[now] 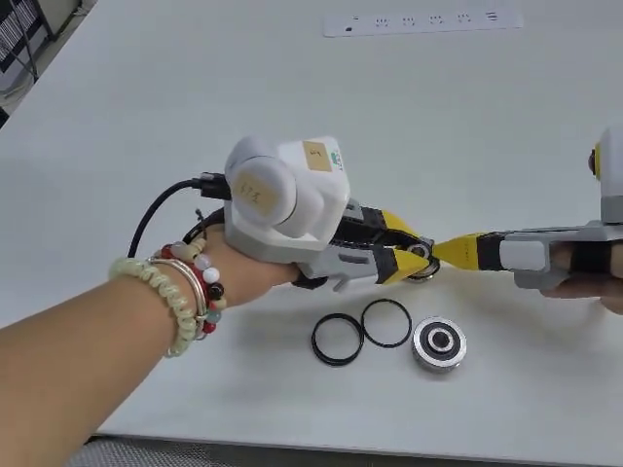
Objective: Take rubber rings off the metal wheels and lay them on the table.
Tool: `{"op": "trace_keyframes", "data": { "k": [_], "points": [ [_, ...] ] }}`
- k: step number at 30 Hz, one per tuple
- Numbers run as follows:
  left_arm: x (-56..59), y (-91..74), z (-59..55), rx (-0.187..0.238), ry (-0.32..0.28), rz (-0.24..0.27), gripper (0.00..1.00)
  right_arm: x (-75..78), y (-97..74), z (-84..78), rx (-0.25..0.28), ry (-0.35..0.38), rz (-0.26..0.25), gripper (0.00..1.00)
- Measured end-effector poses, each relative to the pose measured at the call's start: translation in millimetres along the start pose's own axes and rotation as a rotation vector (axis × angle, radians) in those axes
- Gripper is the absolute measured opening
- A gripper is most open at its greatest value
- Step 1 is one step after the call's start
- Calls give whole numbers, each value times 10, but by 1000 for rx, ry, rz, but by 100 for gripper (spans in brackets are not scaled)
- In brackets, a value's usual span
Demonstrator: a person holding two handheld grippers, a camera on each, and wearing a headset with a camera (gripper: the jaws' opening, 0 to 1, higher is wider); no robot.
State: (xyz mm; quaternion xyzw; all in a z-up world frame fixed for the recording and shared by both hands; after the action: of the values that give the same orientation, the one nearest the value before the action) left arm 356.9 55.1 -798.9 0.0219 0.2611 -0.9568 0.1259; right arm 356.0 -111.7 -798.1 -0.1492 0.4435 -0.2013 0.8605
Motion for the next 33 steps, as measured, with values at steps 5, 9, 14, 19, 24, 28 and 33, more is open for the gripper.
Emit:
{"op": "trace_keyframes", "data": {
  "k": [5, 9, 14, 19, 24, 28, 33],
  "points": [
    [1, 0, 2, 1, 3, -1, 14, -40, 28, 1, -4, -25, 10, 0],
    [6, 1, 6, -1, 4, 3, 14, -62, 22, 8, 5, -13, 35, 0],
    [21, 2, 5, 4, 5, 16, 14, -59, -7, 4, 3, -38, 9, 0],
    [39, 3, 26, -7, -1, 26, 14, -38, -26, -4, 0, -66, -19, 0],
    [64, -10, 52, -35, 9, 38, 15, -36, -19, 1, -7, -91, -36, 0],
    [69, -69, 54, -66, 11, 39, 15, -34, -15, 5, -11, -98, -44, 0],
    [62, -107, 32, -76, -4, 43, 16, -51, -4, 10, -13, -101, -41, 0]
  ]
}}
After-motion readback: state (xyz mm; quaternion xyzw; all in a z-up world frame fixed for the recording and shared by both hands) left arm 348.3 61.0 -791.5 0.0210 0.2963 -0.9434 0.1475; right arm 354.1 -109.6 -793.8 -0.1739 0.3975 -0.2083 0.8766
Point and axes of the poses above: the centre of the closed fingertips' face, and the gripper's own axes: y roughly forward along the fingers, x roughly to its right, z roughly out of its top, the point moved 10 cm from there along -y, roughly backward along the fingers, and after that the axes turned 6 degrees about y, right-handed, at the moved point
